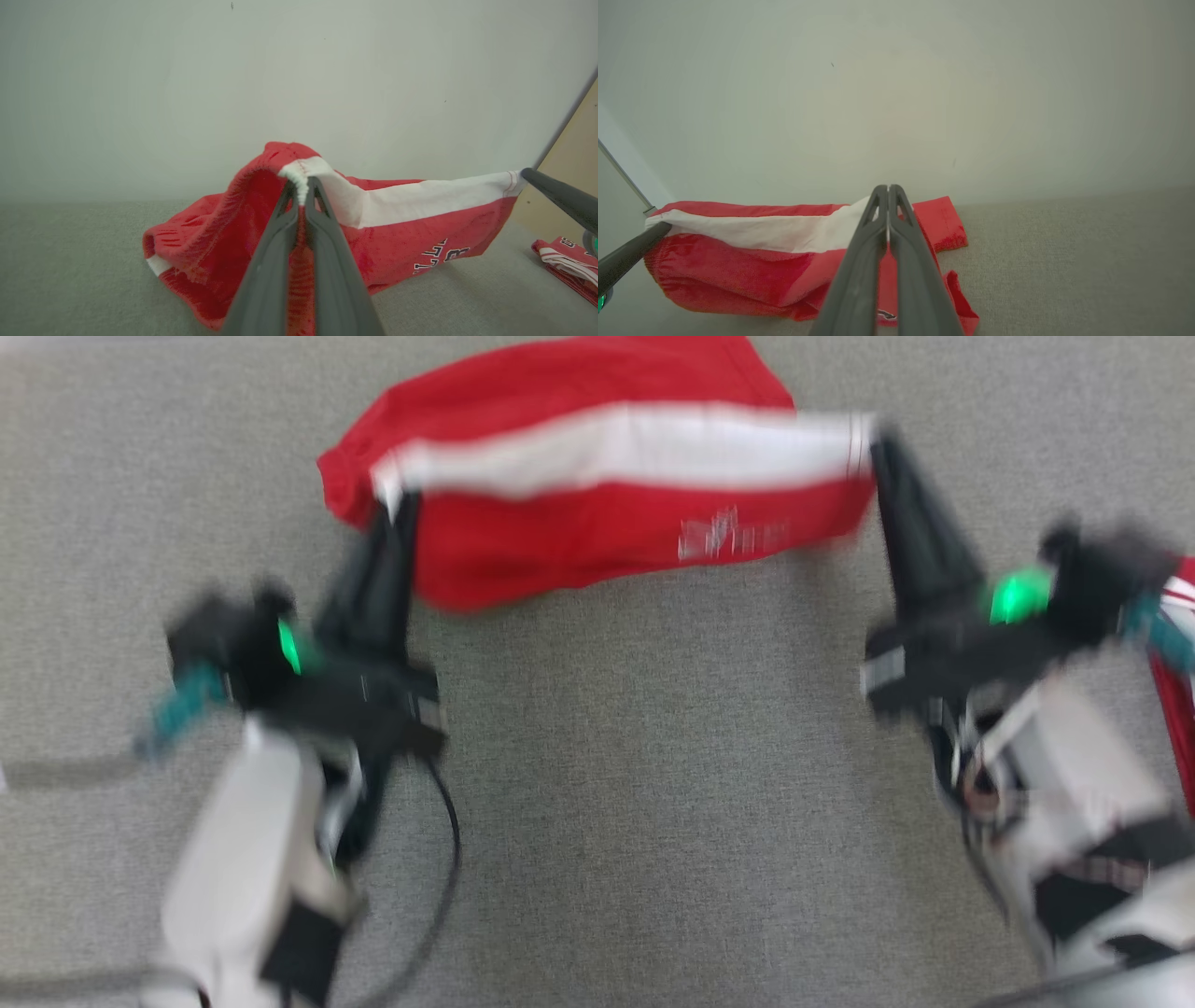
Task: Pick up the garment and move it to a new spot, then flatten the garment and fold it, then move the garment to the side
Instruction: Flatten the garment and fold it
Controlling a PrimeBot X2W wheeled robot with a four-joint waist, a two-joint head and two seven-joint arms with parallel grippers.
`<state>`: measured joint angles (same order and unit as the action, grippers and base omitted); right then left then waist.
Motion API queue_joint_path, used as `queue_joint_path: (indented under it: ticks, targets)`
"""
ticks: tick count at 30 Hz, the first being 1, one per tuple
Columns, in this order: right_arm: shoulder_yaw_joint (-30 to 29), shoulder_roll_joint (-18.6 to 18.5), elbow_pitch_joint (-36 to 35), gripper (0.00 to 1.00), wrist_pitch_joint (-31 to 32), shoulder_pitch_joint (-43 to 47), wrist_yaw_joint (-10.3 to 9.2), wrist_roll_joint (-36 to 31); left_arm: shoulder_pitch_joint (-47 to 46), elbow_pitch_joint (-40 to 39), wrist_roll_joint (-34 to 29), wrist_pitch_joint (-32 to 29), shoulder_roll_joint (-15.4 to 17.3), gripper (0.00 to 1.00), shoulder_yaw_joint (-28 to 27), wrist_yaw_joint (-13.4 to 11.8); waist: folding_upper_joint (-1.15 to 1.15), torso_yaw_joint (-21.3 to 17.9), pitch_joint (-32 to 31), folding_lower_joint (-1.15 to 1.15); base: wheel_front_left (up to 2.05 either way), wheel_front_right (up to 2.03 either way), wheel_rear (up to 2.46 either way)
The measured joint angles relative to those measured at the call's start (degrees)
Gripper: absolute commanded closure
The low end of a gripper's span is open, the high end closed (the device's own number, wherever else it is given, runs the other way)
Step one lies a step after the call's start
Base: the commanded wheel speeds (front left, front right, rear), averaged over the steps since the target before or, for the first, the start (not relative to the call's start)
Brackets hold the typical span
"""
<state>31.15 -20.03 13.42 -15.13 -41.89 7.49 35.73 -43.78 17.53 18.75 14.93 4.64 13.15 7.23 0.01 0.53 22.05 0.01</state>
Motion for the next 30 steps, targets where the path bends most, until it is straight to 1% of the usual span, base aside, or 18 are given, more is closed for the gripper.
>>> queue_joint_path:
  ticks: [5,8,11,13,15,20,24,30]
  targets:
    - [-0.74,-1.76,-4.80,1.00,0.00,13.17,0.00,3.64,11.87,-5.17,0.67,0.00,-0.89,1.00,2.14,0.16,-0.01,0.30,-1.38,-0.02,0.00,0.00,0.00]
    - [-1.32,-2.32,-6.56,1.00,0.00,20.50,0.00,5.63,17.17,-6.88,0.65,0.01,-0.82,1.00,2.89,0.16,-0.01,0.45,-2.46,-0.03,0.00,0.00,0.00]
    - [-2.03,-3.09,-8.27,1.00,0.60,26.28,0.00,6.22,21.39,-7.64,1.12,0.00,-0.19,1.00,3.81,0.18,-0.01,0.48,-3.59,-0.03,0.00,0.00,0.00]
    - [-2.67,-3.27,-9.71,1.00,1.60,29.41,0.00,6.30,23.82,-8.03,1.35,-0.10,1.07,1.00,4.64,0.22,-0.02,0.37,-4.42,-0.03,0.00,0.00,0.00]
    - [-3.64,-3.31,-11.03,1.00,2.70,32.54,0.00,6.24,25.94,-8.78,3.10,-1.01,2.07,1.00,5.52,0.22,-0.02,0.24,-5.28,-0.03,0.00,0.00,0.00]
    - [-7.13,-2.87,-14.79,1.00,6.54,40.96,0.00,5.95,30.75,-11.59,5.06,-4.93,5.41,1.00,7.98,0.23,-0.02,-0.05,-7.69,-0.03,0.00,0.00,0.00]
    - [-10.12,-1.12,-19.79,1.00,11.34,48.92,0.00,4.82,36.49,-15.47,7.83,-9.28,7.91,1.00,8.37,0.02,-0.02,-0.49,-9.98,-0.03,0.00,0.00,0.00]
    - [-14.04,0.24,-25.43,1.00,18.70,57.53,0.00,3.24,44.09,-21.40,10.65,-16.49,10.88,1.00,8.55,-1.64,-0.02,-1.35,-12.11,-0.03,0.00,0.00,0.00]
